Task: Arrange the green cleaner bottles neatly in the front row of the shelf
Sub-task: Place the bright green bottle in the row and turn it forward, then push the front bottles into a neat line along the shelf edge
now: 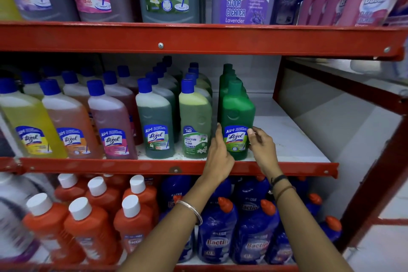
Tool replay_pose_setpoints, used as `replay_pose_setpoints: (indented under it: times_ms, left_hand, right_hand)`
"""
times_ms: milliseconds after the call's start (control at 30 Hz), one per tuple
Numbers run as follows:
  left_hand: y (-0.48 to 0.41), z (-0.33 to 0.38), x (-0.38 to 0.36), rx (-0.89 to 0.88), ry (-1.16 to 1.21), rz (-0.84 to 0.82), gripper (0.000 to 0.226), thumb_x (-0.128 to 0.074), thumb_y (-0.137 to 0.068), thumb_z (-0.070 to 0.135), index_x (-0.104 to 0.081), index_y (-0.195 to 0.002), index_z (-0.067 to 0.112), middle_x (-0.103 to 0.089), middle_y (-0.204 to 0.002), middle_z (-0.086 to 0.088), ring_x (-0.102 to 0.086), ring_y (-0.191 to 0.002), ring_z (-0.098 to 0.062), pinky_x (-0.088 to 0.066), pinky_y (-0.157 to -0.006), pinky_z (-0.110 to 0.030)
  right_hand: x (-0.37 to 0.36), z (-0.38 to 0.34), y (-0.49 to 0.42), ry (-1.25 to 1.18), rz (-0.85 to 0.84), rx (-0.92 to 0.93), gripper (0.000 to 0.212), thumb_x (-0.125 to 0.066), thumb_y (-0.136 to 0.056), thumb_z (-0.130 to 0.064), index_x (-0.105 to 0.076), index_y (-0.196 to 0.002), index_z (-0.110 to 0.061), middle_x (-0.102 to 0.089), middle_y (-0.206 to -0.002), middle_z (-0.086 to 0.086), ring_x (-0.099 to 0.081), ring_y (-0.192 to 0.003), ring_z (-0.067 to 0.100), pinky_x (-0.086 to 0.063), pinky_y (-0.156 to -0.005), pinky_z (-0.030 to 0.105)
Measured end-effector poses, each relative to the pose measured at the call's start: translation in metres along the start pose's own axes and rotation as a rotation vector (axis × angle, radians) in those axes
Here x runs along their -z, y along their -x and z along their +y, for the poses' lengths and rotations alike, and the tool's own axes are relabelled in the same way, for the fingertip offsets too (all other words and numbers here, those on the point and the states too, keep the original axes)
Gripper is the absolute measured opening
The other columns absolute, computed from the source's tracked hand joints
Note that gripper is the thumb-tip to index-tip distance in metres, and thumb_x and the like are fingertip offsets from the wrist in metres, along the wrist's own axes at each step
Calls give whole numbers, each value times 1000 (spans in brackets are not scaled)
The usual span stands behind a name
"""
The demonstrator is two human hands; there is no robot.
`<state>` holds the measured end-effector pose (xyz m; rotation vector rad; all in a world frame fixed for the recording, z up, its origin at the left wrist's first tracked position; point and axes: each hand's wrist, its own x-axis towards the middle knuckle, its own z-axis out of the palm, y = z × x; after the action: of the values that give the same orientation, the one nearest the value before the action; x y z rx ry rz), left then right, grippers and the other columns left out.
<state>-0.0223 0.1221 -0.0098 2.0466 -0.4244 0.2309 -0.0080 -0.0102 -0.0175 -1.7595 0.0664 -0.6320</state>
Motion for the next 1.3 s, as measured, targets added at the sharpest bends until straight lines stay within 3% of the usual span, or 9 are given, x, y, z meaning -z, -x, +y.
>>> replay_pose_setpoints:
  times_ms: [100,233,333,433,533,667,833,1000,1300]
  left_hand:
    - [12,-2,2,-16,-8,32,76,-38,-78,-11,-7,-144,10,-28,-148,-14,-30,-135,-24,-25,-108,-26]
    - [18,-12,3,-16,41,3,75,-38,-77,-11,-11,-143,11,-33,-147,-13,-34,-133,-22,-32,-110,-30]
    - [23,-14,9,-39,85,-2,63,-38,-83,-7,-18,-140,10,-41,-141,-13,-41,-128,-20,-34,-104,-24]
    - [31,-19,19,-127,110,275,41,-37,-94,17,-32,-134,11,-44,-134,-7,-40,-125,-15,-33,-108,-31]
    - [29,-32,34,-121,170,460,59,-23,-91,52,-29,-137,15,-30,-142,-5,-27,-133,-12,-22,-112,-29]
    - [14,-40,53,26,219,348,95,-2,-71,79,-13,-144,19,-12,-154,-9,-10,-138,-8,-8,-110,-24]
    - [3,-44,71,131,216,146,113,9,-48,92,2,-144,33,-11,-157,-2,-17,-142,-19,-12,-110,-29]
    - [6,-42,76,168,214,73,115,12,-42,93,7,-143,37,-11,-157,-3,-13,-144,-23,-8,-118,-43]
    - [26,-42,87,129,143,-18,110,15,-44,91,12,-142,39,-11,-157,-1,-12,-144,-19,-4,-119,-51]
  right_hand:
    - [3,0,12,30,9,31,33,-44,-96,-28,-61,-112,-6,-68,-104,11,-64,-92,19,-55,-81,32]
    - [3,-2,24,45,30,24,29,-42,-97,-28,-62,-109,-10,-67,-97,5,-63,-82,3,-50,-65,11]
    - [-7,-4,33,20,117,-11,35,-43,-95,-37,-59,-113,-12,-65,-108,7,-63,-92,11,-54,-79,22]
    - [-22,-13,56,75,329,148,38,-42,-94,-40,-56,-115,-12,-51,-113,1,-52,-105,11,-43,-94,28]
    - [-48,-37,76,63,111,278,48,-31,-93,-46,-53,-120,-14,-47,-117,1,-46,-106,-2,-36,-94,11]
    - [-87,-52,68,132,-303,47,82,-17,-83,-64,-20,-146,-11,-23,-152,7,-23,-140,14,-17,-112,21]
    - [-102,-61,46,-56,-303,-176,85,-4,-79,-69,-7,-149,-23,-14,-155,-10,-10,-138,1,-7,-115,27]
    - [-103,-51,45,-58,-299,-211,103,-4,-62,-86,-1,-148,-29,3,-160,-6,2,-147,11,-3,-121,46]
    - [-99,-41,48,-67,-335,-291,103,-6,-56,-96,-13,-145,-44,-8,-160,-9,-4,-148,11,-7,-120,51]
